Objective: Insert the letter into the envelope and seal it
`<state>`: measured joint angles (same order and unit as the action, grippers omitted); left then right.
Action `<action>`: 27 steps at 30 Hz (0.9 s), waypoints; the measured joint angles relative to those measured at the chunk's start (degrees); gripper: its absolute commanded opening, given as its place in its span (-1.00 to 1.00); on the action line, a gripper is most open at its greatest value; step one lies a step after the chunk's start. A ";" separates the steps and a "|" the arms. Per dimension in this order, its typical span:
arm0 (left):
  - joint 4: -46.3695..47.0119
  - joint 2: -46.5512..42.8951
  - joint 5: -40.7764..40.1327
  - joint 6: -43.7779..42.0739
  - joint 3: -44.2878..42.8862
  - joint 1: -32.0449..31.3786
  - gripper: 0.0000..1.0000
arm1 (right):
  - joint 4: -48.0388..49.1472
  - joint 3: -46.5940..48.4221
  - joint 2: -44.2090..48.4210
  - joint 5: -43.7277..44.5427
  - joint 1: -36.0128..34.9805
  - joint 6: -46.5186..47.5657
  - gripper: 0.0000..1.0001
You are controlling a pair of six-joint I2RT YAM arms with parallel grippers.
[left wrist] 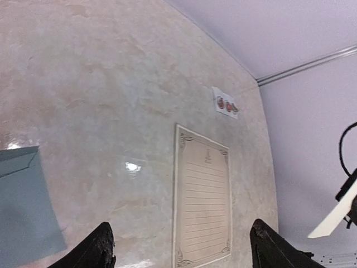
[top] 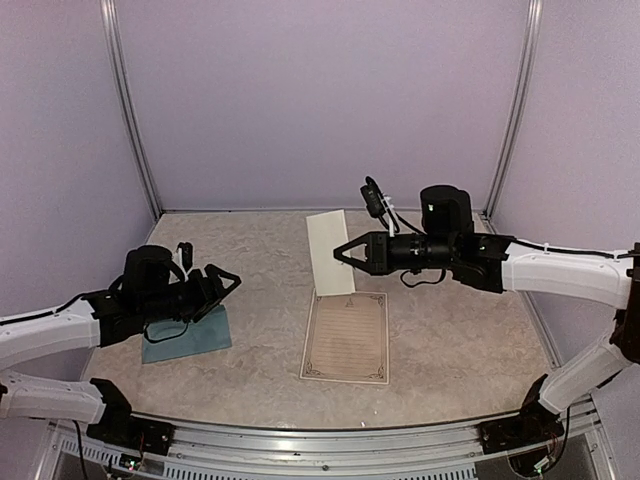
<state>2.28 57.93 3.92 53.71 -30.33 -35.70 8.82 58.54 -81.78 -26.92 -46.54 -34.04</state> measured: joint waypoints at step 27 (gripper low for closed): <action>14.86 31.82 0.52 -22.99 -0.83 6.12 0.91 | -5.16 -1.09 0.02 1.73 0.98 2.51 -1.00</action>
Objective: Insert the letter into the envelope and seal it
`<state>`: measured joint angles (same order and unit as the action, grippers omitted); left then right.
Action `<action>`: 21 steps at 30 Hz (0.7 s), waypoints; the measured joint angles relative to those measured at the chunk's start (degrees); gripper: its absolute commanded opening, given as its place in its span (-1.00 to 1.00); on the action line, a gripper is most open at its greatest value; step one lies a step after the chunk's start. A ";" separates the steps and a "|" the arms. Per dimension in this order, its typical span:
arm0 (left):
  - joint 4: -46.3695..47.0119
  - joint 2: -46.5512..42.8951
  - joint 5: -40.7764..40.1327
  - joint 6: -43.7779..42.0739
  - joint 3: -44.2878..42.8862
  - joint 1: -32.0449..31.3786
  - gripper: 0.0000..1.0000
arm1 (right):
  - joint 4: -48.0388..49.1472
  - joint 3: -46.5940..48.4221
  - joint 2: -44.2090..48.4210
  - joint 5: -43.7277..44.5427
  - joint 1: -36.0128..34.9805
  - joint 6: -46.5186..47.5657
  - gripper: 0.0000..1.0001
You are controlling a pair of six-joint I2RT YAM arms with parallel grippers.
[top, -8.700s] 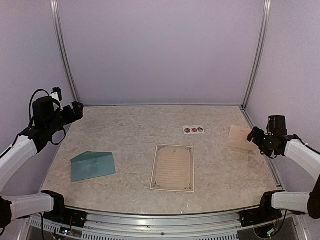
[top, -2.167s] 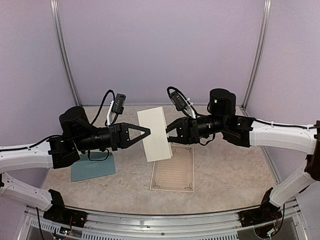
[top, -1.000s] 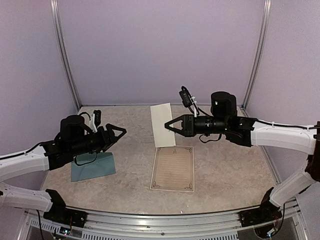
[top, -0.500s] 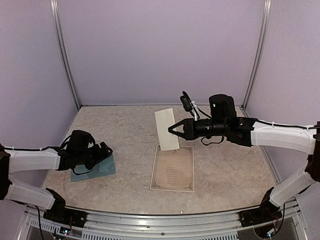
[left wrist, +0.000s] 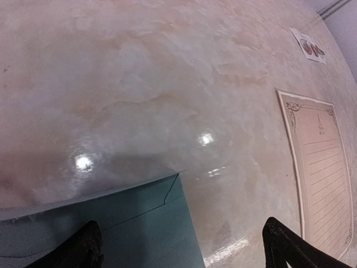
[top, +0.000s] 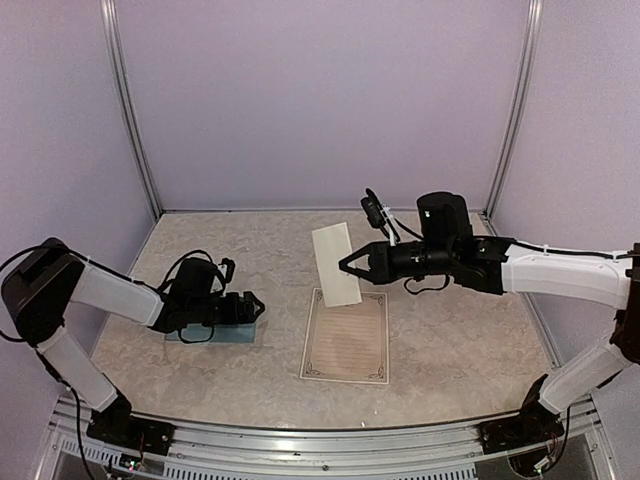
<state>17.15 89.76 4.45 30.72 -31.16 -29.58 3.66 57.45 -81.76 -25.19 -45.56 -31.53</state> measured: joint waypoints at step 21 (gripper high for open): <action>-8.35 -11.82 11.74 -7.63 -6.80 -18.29 0.96 | -14.21 7.54 -2.08 4.28 -0.42 -1.11 -1.00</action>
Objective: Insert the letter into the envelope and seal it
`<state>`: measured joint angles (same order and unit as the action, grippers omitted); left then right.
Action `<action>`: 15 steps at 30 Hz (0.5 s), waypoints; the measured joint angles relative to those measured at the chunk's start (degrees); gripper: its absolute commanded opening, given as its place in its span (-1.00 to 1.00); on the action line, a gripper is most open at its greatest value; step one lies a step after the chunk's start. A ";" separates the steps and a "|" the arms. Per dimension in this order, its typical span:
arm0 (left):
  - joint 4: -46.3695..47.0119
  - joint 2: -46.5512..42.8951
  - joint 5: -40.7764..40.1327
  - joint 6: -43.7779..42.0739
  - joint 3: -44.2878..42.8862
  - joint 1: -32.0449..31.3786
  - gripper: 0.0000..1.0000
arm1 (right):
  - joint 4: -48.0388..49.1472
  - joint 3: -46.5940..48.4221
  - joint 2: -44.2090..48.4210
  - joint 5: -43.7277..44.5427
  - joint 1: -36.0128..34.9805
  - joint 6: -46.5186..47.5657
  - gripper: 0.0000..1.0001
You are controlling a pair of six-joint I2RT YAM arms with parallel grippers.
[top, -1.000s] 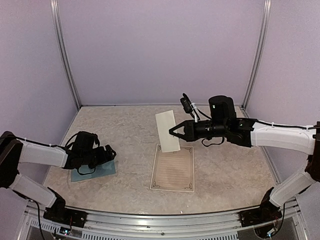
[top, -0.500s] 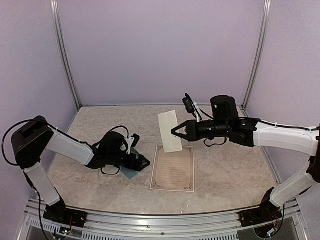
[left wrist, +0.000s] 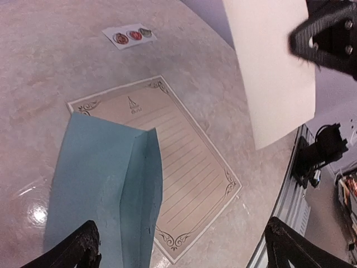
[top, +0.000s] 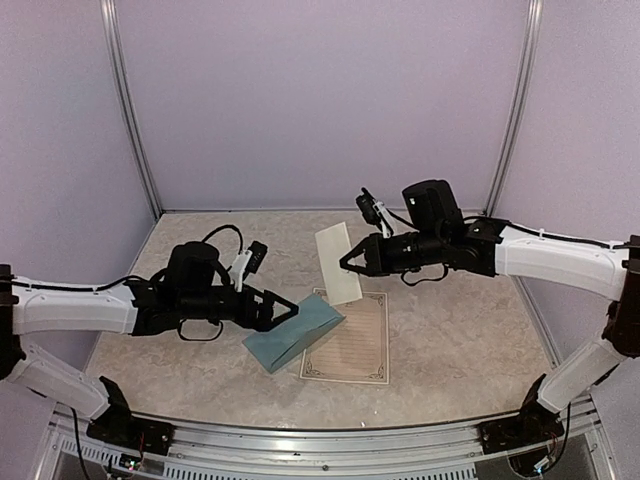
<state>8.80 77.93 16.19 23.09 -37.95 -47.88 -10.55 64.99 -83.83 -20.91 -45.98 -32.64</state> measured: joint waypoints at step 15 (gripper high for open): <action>-0.57 0.31 -0.72 10.34 4.57 11.87 0.95 | 6.82 4.17 -17.99 5.40 -5.81 -22.49 -1.00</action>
<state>8.23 78.24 15.46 33.43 -33.39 -36.01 -3.73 69.17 -101.82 -15.51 -51.79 -55.13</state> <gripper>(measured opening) 0.976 0.004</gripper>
